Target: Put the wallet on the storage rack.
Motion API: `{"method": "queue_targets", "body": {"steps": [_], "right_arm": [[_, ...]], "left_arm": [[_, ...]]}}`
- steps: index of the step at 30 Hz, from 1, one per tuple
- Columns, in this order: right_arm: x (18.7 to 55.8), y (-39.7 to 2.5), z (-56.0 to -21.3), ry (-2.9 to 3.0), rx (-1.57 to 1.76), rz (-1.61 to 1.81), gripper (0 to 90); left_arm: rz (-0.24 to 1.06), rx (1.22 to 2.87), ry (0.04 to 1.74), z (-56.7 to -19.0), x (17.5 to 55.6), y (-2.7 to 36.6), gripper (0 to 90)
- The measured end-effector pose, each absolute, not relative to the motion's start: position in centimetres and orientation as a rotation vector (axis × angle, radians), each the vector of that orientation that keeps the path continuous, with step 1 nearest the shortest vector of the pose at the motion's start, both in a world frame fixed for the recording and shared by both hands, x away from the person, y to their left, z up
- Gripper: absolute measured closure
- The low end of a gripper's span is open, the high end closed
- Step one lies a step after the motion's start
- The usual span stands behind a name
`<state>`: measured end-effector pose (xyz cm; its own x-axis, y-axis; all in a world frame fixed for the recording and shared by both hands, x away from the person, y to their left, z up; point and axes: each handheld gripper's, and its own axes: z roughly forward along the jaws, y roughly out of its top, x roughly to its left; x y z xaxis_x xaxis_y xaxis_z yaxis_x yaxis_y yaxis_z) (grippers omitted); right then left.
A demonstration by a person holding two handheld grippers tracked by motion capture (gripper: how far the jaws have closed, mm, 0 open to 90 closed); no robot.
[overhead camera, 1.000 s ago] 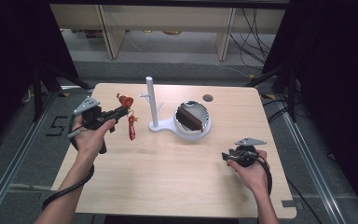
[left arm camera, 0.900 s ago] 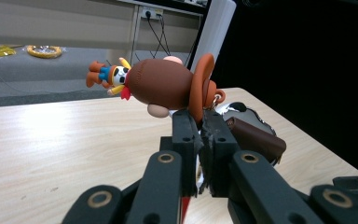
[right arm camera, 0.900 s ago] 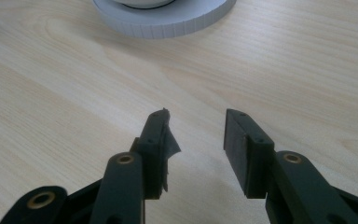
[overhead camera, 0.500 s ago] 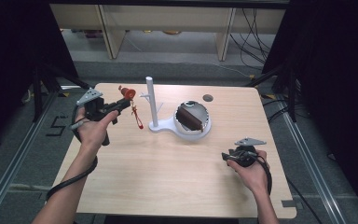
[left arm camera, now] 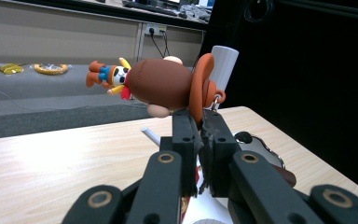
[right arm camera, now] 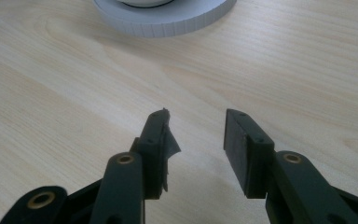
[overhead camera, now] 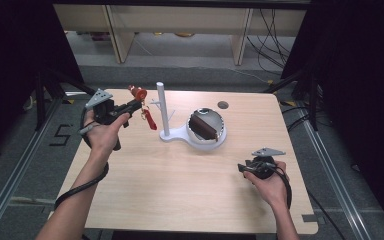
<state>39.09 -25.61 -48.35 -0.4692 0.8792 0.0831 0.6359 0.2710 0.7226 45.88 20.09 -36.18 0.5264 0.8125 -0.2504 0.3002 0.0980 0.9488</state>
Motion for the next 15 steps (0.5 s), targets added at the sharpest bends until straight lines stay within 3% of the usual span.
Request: {"method": "queue_targets", "body": {"steps": [15], "right_arm": [[39.10, -25.84, -48.22, 2.229, 1.365, 0.984, 61.1]], "left_arm": [[0.512, 1.477, 1.004, -35.44, 46.78, 19.41, 84.3]]}}
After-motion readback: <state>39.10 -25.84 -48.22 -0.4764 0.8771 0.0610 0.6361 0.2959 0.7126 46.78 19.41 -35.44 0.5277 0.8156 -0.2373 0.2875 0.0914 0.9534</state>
